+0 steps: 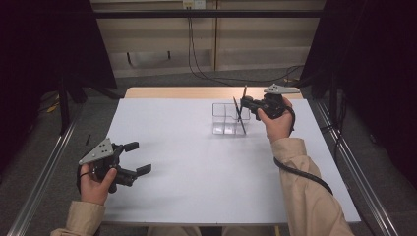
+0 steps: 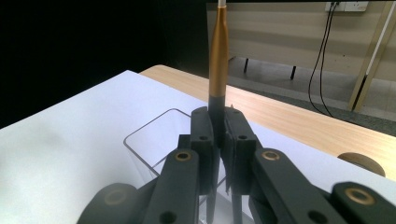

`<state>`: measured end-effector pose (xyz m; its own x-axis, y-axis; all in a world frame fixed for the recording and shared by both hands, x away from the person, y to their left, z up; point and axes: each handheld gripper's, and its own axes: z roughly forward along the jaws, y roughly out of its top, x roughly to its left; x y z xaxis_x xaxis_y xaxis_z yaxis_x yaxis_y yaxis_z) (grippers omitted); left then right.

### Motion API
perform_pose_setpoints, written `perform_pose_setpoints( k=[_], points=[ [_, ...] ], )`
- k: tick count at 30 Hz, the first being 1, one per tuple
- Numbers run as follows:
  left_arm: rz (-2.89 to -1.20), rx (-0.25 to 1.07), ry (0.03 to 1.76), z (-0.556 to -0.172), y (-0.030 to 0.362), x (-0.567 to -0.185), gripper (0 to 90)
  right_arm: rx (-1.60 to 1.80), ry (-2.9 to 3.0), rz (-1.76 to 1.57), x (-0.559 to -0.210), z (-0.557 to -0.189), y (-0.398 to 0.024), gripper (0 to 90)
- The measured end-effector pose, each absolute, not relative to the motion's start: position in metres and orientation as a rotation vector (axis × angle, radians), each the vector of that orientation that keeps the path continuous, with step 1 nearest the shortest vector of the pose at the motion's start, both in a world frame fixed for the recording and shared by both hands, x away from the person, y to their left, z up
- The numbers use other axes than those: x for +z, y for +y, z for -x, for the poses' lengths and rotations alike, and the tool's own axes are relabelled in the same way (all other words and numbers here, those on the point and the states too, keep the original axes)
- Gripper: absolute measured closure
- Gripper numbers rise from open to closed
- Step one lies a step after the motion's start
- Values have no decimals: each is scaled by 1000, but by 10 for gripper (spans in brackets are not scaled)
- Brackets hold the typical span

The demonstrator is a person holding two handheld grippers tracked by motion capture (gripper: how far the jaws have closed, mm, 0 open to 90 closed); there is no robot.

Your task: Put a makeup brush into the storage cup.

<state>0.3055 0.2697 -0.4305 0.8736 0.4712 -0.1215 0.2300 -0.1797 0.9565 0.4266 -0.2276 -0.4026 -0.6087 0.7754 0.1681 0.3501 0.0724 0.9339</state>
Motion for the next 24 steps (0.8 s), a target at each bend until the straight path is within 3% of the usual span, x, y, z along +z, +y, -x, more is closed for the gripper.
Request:
perform_pose_setpoints(
  k=[24],
  points=[
    [-1767, 234, 534, -305, 269, -430, 15, 1534, 2003, -1118, -408, -425, -227, 843]
  ],
)
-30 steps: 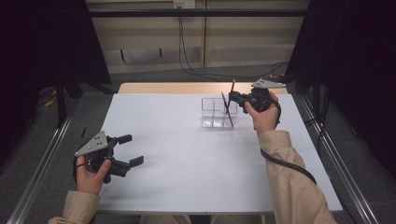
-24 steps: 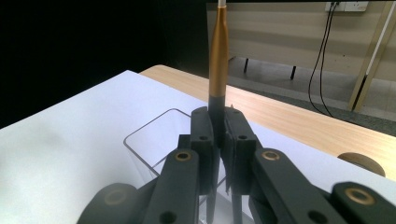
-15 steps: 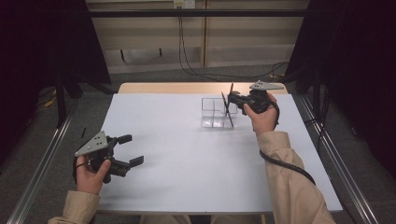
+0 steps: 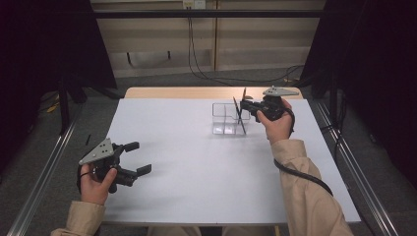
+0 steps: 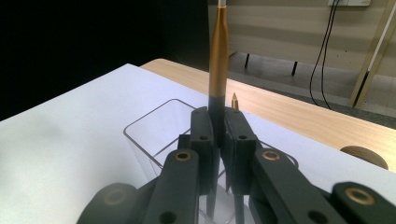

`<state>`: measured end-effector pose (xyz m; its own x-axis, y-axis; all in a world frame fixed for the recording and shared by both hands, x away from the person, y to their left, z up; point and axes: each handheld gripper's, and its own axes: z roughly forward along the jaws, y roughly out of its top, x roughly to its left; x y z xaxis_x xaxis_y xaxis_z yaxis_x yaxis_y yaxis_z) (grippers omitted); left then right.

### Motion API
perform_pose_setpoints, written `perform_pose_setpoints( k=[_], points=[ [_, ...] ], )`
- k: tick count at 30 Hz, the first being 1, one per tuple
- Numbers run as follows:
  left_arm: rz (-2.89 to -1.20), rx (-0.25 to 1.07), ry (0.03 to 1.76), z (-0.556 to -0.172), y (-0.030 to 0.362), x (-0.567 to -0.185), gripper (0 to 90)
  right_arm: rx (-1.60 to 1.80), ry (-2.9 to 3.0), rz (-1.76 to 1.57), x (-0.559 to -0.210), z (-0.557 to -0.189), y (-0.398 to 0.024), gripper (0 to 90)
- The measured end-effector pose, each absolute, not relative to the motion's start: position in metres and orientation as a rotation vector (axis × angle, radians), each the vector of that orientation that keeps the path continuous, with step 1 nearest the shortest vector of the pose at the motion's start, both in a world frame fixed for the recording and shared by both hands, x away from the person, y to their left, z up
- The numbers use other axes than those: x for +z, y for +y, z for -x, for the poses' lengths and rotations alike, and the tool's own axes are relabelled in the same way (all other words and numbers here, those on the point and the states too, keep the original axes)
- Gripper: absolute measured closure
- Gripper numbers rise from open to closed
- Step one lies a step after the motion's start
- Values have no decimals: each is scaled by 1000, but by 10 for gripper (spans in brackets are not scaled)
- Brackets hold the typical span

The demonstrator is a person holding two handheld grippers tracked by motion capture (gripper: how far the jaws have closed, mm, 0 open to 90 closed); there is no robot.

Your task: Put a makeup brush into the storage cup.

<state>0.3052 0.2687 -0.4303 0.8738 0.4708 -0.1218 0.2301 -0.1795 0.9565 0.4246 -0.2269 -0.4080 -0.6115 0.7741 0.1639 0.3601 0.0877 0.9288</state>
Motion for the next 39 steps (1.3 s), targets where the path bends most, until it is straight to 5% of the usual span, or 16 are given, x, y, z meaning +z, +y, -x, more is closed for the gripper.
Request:
perform_pose_setpoints(
  k=[18, 20, 28, 39],
  points=[
    [-1768, 230, 532, -306, 268, -431, 16, 1541, 2028, -1125, -411, -422, -225, 831],
    [-1770, 231, 530, -306, 267, -431, 16, 1567, 2023, -1153, -411, -422, -225, 681],
    [-1774, 229, 523, -308, 265, -431, 16, 1606, 2004, -1184, -411, -419, -226, 395],
    [-1771, 227, 520, -309, 263, -430, 16, 1649, 1980, -1154, -409, -412, -234, 250]
  ],
)
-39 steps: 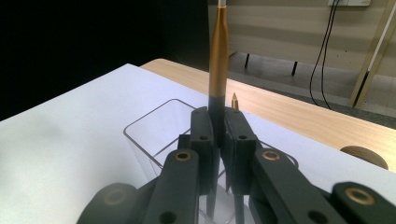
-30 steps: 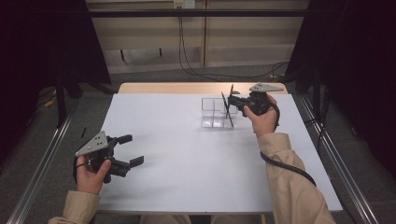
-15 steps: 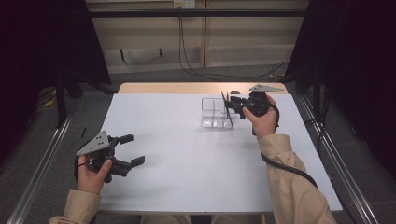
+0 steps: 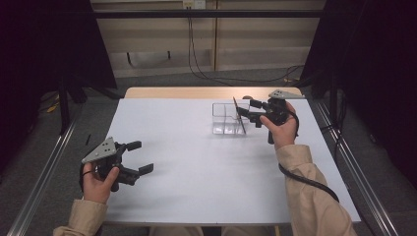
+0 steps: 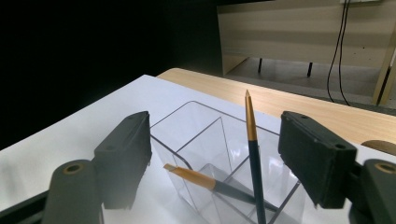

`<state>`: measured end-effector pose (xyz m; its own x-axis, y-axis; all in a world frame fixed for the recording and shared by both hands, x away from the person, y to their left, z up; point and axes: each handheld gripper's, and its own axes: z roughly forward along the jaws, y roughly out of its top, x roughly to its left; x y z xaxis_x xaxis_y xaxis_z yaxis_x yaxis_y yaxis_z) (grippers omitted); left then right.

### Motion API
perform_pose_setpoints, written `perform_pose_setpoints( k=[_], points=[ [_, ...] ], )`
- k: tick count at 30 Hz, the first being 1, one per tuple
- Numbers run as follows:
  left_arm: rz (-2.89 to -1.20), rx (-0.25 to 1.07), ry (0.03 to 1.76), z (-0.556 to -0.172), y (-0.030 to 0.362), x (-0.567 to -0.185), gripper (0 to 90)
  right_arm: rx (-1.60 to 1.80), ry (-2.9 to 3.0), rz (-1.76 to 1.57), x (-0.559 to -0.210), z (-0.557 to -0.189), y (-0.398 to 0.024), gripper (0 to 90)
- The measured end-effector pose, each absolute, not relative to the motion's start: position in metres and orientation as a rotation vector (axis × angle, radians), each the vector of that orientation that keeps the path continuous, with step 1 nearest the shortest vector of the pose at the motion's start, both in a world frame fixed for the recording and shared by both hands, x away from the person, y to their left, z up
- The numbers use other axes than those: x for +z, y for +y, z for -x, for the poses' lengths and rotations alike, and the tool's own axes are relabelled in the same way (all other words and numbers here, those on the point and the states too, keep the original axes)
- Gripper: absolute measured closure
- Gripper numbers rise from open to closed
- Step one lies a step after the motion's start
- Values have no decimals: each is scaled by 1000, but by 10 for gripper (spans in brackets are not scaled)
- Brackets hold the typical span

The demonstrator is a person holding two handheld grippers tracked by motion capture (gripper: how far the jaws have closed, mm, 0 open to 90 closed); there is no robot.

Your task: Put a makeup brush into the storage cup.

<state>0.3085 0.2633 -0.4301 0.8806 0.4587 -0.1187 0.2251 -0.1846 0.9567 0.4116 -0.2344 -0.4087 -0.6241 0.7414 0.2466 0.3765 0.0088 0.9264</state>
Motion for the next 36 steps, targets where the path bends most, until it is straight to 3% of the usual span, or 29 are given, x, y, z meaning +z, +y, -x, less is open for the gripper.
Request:
perform_pose_setpoints(
  k=[36],
  points=[
    [-1767, 227, 510, -309, 261, -429, 16, 1660, 2026, -991, -401, -368, -247, 104]
  ],
)
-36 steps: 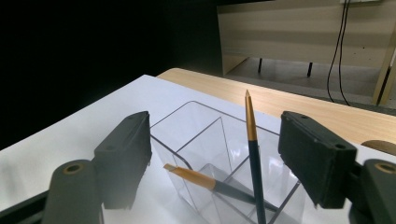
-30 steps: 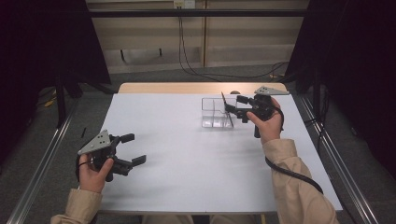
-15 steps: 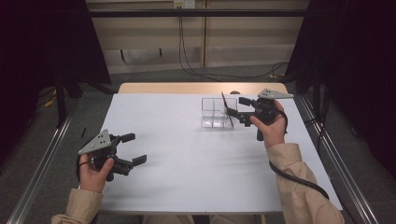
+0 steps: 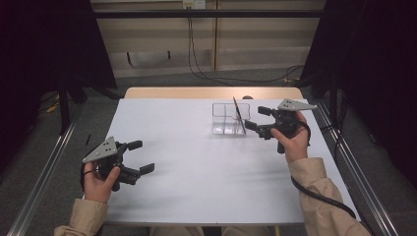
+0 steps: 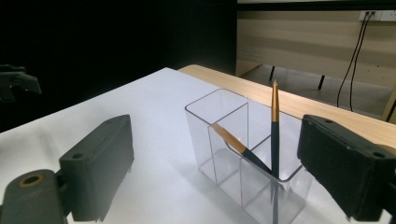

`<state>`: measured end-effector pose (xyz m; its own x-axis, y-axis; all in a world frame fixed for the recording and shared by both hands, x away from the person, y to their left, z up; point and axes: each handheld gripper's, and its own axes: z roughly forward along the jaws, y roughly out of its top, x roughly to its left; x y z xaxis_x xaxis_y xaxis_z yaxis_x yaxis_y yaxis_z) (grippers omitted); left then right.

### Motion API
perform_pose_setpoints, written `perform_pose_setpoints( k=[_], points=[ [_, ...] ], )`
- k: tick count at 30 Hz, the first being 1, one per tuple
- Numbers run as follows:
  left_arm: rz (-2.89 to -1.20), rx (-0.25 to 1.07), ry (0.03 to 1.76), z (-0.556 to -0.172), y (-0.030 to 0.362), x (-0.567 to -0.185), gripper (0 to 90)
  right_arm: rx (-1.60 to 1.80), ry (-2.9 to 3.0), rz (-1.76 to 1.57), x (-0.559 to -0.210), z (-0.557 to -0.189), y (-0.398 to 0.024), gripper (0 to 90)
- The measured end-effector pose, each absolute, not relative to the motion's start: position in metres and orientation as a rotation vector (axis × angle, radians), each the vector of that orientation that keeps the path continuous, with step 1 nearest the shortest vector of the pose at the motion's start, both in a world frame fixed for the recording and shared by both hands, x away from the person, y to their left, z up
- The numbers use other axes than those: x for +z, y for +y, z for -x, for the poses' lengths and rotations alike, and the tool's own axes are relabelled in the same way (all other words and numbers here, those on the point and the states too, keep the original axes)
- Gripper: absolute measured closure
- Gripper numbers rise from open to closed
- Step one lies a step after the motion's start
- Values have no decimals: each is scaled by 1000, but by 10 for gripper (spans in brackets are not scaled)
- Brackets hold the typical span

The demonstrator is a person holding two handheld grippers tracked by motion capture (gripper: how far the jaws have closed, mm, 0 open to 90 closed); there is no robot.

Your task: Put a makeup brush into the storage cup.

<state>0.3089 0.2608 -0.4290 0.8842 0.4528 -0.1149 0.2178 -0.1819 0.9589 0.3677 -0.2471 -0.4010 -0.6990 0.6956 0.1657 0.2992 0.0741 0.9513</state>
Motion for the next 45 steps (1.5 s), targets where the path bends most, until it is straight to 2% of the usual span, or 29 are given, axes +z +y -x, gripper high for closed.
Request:
perform_pose_setpoints(
  k=[13, 45],
  points=[
    [-1770, 225, 514, -309, 261, -430, 16, 1644, 2071, -939, -404, -350, -256, 47],
    [-1770, 224, 511, -309, 260, -430, 16, 1647, 2055, -926, -411, -317, -281, 47]
  ],
)
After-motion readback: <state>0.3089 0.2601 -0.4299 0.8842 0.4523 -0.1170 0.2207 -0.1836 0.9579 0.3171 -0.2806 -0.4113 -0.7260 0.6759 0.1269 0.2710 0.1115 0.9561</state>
